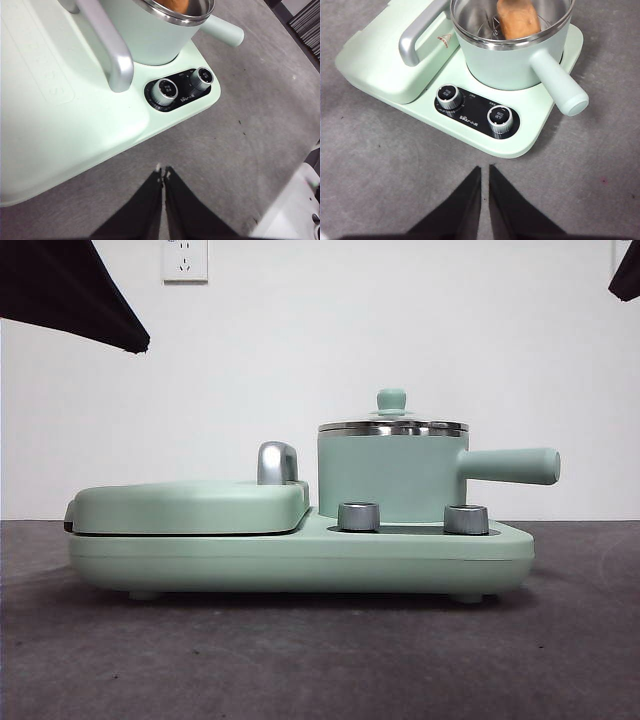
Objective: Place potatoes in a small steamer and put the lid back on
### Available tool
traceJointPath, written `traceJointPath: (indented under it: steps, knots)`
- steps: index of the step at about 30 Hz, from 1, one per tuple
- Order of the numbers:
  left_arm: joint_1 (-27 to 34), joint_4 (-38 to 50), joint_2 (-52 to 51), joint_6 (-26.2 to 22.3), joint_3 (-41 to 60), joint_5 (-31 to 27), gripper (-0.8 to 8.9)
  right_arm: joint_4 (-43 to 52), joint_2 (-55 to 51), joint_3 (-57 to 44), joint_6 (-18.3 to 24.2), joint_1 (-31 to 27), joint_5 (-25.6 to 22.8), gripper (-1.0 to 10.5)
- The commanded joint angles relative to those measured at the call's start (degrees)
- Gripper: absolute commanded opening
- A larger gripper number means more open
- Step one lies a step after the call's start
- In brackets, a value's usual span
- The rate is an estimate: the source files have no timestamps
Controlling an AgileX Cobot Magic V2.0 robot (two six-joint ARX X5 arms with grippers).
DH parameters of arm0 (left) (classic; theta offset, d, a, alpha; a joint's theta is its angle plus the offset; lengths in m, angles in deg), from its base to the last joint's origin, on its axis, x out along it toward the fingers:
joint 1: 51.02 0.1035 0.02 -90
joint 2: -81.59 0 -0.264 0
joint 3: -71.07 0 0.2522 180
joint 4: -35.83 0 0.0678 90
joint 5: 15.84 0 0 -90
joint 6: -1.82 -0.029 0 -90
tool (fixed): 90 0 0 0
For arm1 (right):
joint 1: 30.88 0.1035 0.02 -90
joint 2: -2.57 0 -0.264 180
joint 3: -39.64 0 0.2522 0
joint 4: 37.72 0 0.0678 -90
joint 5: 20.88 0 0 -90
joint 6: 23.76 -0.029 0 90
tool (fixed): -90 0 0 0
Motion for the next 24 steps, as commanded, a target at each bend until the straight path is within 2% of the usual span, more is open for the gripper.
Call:
traceJointPath:
  steps: [1, 2, 5, 8, 11, 15, 20, 24]
  knots:
    - [0.39, 1.49, -2.97, -3.39, 0.81, -0.96, 0.07, 0.57, 0.2, 0.48, 0.24, 0.28, 0.04, 0.2]
    - [1.03, 3.43, -4.76, -4.83, 2.69, -1.7, 0.07, 0.57, 0.2, 0.48, 0.24, 0.28, 0.04, 0.2]
    - [4.87, 18.86, -13.6, -9.33, 16.24, -4.0, 0.07, 0.57, 0.2, 0.48, 0.22, 0.28, 0.04, 0.2]
    - [10.51, 29.48, -25.68, -6.19, 31.15, -8.92, 0.07, 0.59, 0.2, 0.48, 0.22, 0.28, 0.04, 0.2]
    - [15.65, 26.67, -40.81, -1.09, 39.89, -15.26, 0.07, 0.59, 0.2, 0.48, 0.24, 0.28, 0.04, 0.2]
    - [20.46, 21.44, -52.33, -1.68, 42.64, -15.93, 0.07, 0.57, 0.2, 0.48, 0.22, 0.28, 0.04, 0.2]
    - [22.4, 22.62, -54.29, -6.99, 43.36, -15.96, 0.07, 0.7, 0.2, 0.48, 0.24, 0.28, 0.04, 0.2]
    - [22.38, 24.94, -54.29, -6.97, 45.64, -15.82, 0.07, 0.79, 0.2, 0.48, 0.24, 0.28, 0.04, 0.2]
